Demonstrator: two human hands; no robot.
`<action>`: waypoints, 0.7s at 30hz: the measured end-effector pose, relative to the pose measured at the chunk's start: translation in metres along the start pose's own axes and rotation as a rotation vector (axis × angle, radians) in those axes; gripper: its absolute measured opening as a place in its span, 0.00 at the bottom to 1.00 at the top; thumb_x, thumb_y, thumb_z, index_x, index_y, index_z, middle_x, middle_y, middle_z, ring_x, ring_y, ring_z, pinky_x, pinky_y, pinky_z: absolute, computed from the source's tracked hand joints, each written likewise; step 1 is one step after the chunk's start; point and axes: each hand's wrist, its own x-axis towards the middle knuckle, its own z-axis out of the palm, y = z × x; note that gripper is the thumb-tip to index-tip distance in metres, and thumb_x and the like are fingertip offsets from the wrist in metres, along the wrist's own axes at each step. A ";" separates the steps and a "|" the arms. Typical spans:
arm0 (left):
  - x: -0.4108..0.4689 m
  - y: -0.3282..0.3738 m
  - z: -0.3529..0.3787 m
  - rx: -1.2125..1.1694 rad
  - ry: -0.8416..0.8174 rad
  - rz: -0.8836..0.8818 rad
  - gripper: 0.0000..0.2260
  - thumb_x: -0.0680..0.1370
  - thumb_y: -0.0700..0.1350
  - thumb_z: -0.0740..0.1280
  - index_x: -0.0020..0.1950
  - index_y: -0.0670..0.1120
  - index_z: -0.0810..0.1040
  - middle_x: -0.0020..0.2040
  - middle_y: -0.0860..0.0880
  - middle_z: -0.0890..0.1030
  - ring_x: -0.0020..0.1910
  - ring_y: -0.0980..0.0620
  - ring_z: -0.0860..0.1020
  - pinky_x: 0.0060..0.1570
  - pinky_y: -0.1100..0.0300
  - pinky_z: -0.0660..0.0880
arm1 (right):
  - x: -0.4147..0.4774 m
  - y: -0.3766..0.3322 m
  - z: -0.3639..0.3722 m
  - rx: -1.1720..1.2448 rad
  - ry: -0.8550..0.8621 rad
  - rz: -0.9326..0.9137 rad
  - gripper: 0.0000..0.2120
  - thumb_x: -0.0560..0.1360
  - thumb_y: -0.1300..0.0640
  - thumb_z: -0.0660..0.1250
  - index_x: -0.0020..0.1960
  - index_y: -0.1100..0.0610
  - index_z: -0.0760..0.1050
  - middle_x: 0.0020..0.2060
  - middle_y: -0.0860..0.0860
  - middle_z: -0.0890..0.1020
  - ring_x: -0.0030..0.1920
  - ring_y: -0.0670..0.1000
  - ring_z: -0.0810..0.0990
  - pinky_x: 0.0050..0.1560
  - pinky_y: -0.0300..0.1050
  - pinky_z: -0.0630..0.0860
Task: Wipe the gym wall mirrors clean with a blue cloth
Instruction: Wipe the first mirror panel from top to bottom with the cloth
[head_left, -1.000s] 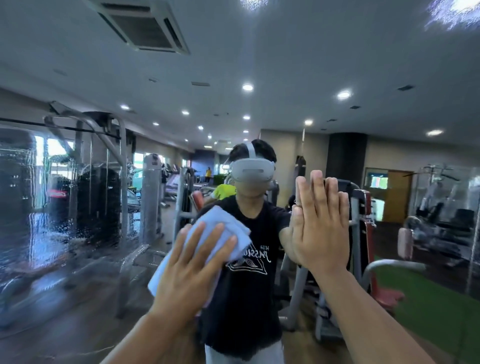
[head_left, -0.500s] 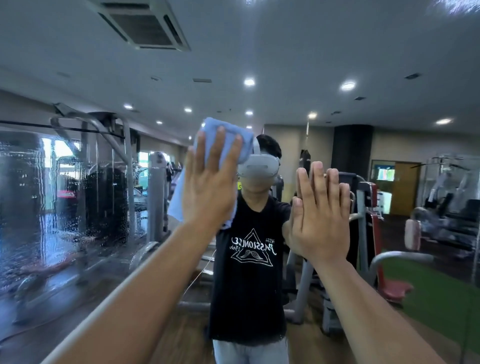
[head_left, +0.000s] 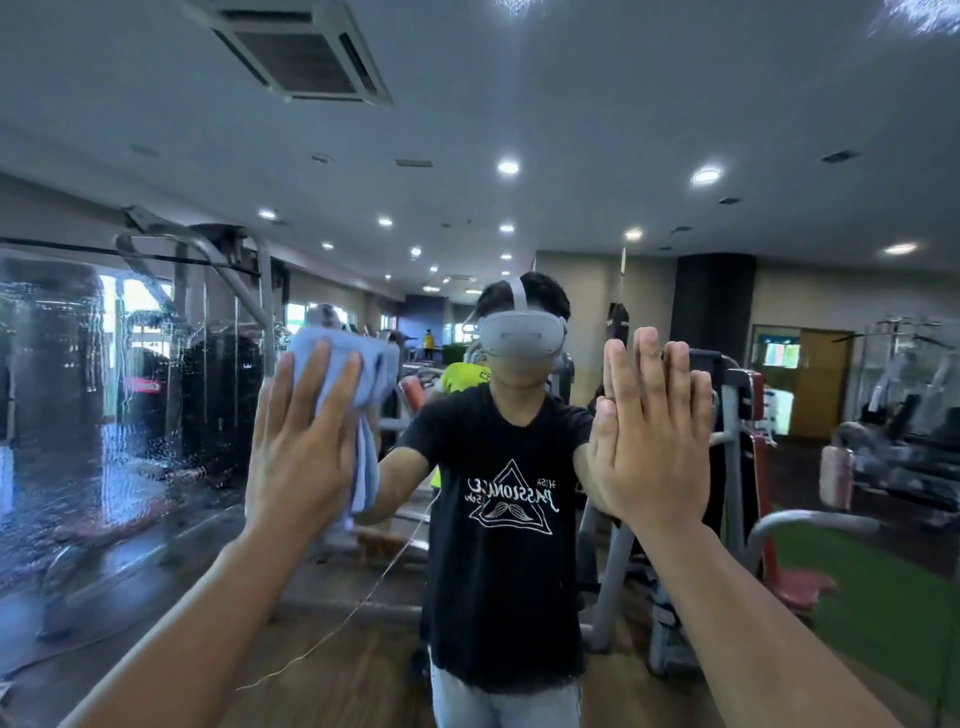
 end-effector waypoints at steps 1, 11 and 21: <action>0.014 0.004 -0.002 -0.029 0.033 -0.046 0.27 0.81 0.52 0.54 0.81 0.51 0.57 0.83 0.48 0.52 0.82 0.44 0.45 0.79 0.40 0.49 | 0.000 -0.001 0.000 0.005 -0.001 0.001 0.27 0.86 0.50 0.46 0.84 0.53 0.51 0.83 0.56 0.53 0.83 0.60 0.50 0.81 0.62 0.49; 0.062 0.111 0.027 -0.023 0.178 0.192 0.36 0.76 0.36 0.67 0.81 0.51 0.56 0.82 0.46 0.55 0.80 0.41 0.48 0.79 0.45 0.46 | 0.000 0.000 -0.002 0.027 -0.005 0.001 0.27 0.86 0.50 0.48 0.84 0.54 0.54 0.83 0.55 0.54 0.83 0.59 0.51 0.81 0.62 0.49; -0.037 0.007 0.012 0.140 -0.029 0.310 0.32 0.75 0.48 0.59 0.80 0.49 0.58 0.81 0.45 0.57 0.81 0.41 0.47 0.79 0.43 0.45 | -0.001 0.002 0.001 0.018 -0.001 -0.004 0.28 0.85 0.51 0.48 0.84 0.52 0.51 0.83 0.54 0.52 0.83 0.58 0.48 0.82 0.59 0.46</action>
